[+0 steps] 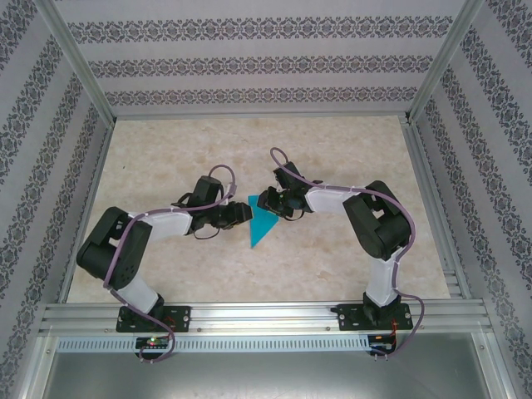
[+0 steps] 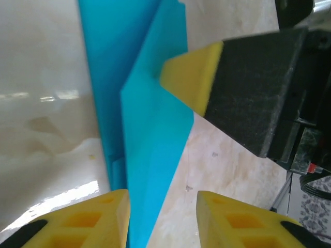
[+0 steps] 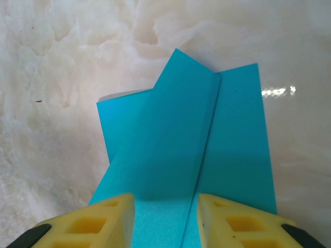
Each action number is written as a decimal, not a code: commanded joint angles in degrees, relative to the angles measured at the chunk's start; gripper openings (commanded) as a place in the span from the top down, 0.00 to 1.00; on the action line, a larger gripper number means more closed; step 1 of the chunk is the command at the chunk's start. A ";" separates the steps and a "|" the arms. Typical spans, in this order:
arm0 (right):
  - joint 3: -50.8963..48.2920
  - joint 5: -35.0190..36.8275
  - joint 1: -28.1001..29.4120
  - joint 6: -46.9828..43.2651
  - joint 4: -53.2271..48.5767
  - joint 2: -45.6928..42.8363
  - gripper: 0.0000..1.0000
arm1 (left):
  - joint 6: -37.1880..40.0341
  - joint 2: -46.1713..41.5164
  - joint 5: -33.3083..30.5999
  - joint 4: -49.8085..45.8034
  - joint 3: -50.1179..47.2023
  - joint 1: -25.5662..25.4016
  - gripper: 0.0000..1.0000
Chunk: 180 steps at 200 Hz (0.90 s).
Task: Fold a paper plane with a square sheet of paper (pick it up from the middle)
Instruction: Pick up the paper from the center of the table.
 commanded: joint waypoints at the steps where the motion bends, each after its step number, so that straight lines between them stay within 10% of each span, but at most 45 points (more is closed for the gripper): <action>1: 0.94 0.30 0.59 0.77 1.01 1.41 0.63 | -0.98 1.06 1.90 5.38 2.54 -0.77 0.67; 180: 1.16 -2.18 1.61 1.00 2.58 1.76 0.63 | 2.10 9.54 -3.76 -2.52 5.08 -1.63 0.88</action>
